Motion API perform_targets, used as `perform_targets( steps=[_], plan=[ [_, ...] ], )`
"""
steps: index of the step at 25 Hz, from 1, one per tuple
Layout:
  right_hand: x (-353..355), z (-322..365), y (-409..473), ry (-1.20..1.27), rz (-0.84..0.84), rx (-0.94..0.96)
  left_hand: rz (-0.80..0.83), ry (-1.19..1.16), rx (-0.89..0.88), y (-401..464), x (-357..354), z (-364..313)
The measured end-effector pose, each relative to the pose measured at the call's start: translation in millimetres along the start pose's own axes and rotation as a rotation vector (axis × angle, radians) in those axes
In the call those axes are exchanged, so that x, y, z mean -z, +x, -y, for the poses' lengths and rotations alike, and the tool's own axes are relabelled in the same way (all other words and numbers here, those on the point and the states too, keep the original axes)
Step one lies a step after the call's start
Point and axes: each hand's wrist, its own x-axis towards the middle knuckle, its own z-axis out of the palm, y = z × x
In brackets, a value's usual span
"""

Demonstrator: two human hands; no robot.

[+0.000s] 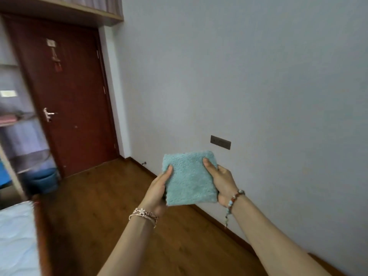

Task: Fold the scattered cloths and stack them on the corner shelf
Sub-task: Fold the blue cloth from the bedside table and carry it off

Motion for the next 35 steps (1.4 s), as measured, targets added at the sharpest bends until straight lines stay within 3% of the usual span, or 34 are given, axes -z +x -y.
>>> perform_targets(
  steps=[8, 14, 19, 27, 35],
  plan=[
    [-126.2, -53.4, 177.7, 0.010, 0.268, -0.124, -0.236, -0.039, -0.086, 121.5, 128.1, -59.2],
    [-250.0, -74.3, 354.6, -0.023, 0.449, -0.181, -0.398, -0.013, -0.165, 245.2, 220.0, -147.9],
    [-364.0, -101.9, 452.3, -0.055, 0.566, -0.245, -0.536, -0.030, -0.252, 313.6, 314.9, -211.4],
    [-524.8, -161.7, 573.9, -0.080, 0.683, -0.306, -0.626, -0.068, -0.302, 404.9, 473.6, -283.2],
    [-719.3, -192.9, 706.4, -0.098, 0.739, -0.250, -0.633, -0.123, -0.337, 506.1, 632.3, -412.2]
  ],
)
